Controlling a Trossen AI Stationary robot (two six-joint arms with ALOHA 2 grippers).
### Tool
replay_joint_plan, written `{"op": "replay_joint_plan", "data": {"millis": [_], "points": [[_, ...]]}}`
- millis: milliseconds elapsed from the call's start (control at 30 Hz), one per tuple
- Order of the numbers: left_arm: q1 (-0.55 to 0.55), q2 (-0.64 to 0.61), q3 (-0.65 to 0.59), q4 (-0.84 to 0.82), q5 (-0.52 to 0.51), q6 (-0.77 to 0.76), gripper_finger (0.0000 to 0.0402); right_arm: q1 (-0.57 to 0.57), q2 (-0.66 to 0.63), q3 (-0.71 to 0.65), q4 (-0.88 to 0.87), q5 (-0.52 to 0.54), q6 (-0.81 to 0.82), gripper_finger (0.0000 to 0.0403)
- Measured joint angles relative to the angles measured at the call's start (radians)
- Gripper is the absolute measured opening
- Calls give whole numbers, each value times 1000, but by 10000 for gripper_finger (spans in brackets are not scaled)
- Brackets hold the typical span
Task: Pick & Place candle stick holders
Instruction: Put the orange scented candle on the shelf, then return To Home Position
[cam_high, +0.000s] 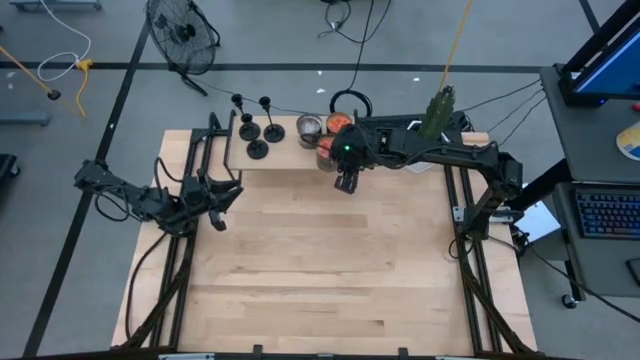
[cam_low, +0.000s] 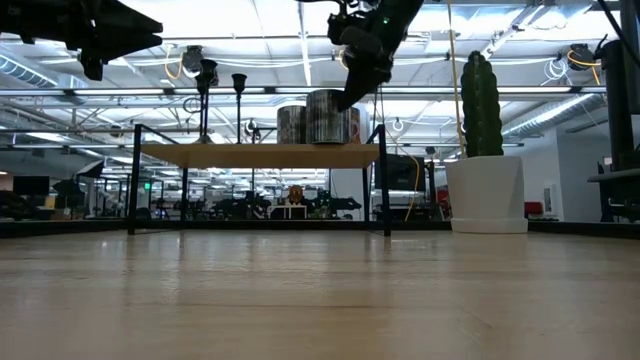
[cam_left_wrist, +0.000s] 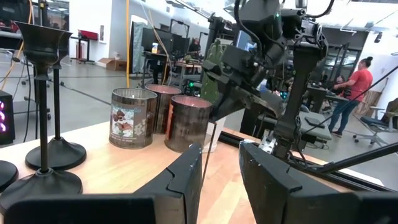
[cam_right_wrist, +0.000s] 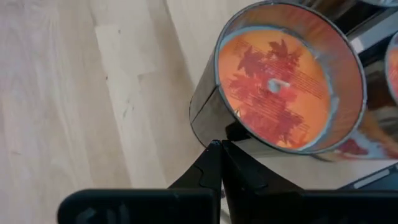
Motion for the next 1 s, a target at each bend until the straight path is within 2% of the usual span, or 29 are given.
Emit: {"op": "replay_joint_plan", "data": {"millis": [800, 1000], "points": [[0, 0, 0, 0, 0, -5, 113, -27, 1, 0, 93, 0, -29, 0], [0, 0, 0, -1, 0, -6, 113, 7, -78, 0, 48, 1, 28, 0]]}}
